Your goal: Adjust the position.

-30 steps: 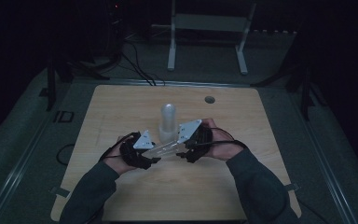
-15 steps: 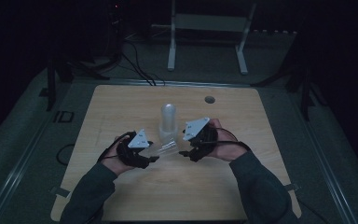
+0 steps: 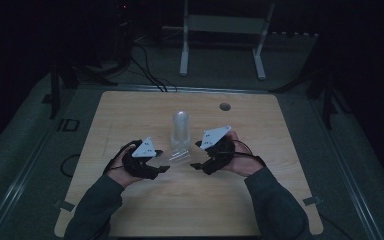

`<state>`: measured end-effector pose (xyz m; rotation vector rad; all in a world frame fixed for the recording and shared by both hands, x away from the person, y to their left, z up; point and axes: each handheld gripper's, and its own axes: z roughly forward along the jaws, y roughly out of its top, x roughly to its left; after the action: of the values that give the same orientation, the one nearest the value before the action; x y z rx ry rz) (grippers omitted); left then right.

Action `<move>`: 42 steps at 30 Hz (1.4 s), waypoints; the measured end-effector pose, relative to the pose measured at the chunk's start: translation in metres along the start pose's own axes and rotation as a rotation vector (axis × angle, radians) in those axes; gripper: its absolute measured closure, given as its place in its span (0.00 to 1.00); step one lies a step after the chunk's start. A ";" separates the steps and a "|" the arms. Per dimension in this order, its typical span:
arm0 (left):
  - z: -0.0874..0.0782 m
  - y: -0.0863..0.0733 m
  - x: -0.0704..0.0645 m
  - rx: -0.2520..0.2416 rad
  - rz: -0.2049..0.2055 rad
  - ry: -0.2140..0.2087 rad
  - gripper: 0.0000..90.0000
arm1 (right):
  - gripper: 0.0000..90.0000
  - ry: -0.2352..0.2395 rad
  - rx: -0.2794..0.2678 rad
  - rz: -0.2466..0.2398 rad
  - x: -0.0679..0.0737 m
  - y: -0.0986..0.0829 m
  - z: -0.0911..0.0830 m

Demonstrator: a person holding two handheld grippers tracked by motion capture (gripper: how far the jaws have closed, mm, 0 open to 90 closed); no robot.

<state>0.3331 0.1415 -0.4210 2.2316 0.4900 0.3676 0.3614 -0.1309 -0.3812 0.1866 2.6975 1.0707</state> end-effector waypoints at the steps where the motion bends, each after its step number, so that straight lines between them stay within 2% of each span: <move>1: -0.001 0.000 0.000 -0.007 -0.005 0.000 0.45 | 0.29 0.001 -0.006 0.003 0.000 -0.001 0.001; 6: -0.004 -0.002 0.002 -0.040 -0.022 -0.002 0.45 | 0.29 0.015 -0.040 0.028 0.000 -0.003 0.003; 10: -0.005 -0.003 0.003 -0.047 -0.025 0.002 0.46 | 0.29 0.012 -0.055 0.053 -0.001 -0.005 0.005; 13: -0.005 -0.003 0.004 -0.056 -0.028 0.001 0.45 | 0.29 0.019 -0.090 0.085 -0.002 -0.007 0.007; 21: -0.007 -0.005 0.006 -0.071 -0.036 0.010 0.45 | 0.29 0.017 -0.111 0.114 -0.003 -0.011 0.009; 25: -0.011 -0.006 0.008 -0.096 -0.044 0.008 0.46 | 0.29 0.026 -0.146 0.140 -0.004 -0.013 0.009; 42: -0.015 -0.008 0.011 -0.143 -0.069 0.005 0.46 | 0.27 0.046 -0.206 0.185 -0.004 -0.015 0.013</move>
<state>0.3350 0.1613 -0.4165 2.0705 0.5253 0.3617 0.3683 -0.1342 -0.4003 0.3854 2.6262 1.4134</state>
